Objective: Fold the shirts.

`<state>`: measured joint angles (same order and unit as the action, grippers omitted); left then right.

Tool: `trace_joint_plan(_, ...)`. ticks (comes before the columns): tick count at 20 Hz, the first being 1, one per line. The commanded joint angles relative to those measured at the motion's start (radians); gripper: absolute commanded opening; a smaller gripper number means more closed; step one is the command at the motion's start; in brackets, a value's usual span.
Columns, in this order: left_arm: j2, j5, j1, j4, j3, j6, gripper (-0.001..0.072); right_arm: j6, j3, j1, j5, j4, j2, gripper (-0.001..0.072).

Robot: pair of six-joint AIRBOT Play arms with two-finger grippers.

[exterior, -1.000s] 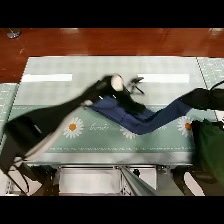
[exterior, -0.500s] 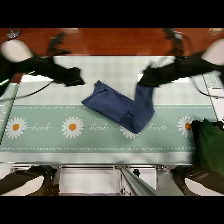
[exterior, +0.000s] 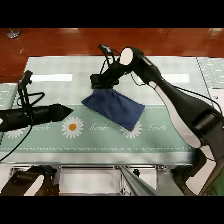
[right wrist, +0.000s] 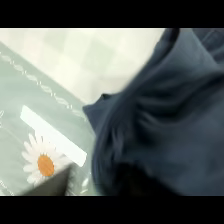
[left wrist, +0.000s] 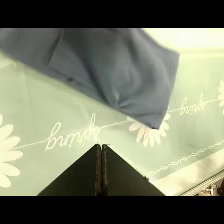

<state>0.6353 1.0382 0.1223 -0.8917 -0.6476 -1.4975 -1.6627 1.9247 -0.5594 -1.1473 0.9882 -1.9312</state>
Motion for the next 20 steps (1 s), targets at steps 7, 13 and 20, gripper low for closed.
trace_joint_plan(7,0.058,-0.059,0.009,0.002,0.048,0.012,0.0021,0.139,0.054,0.397,-0.513,0.064,0.261,0.0624)
trace_joint_plan(13,0.087,-0.079,0.009,0.002,0.048,0.023,0.0021,-0.128,-1.075,0.487,0.282,0.211,1.005,0.0614)
trace_joint_plan(20,0.107,-0.130,0.009,0.002,0.048,0.023,0.0020,0.098,-1.512,0.488,0.370,-0.383,0.955,0.0613)
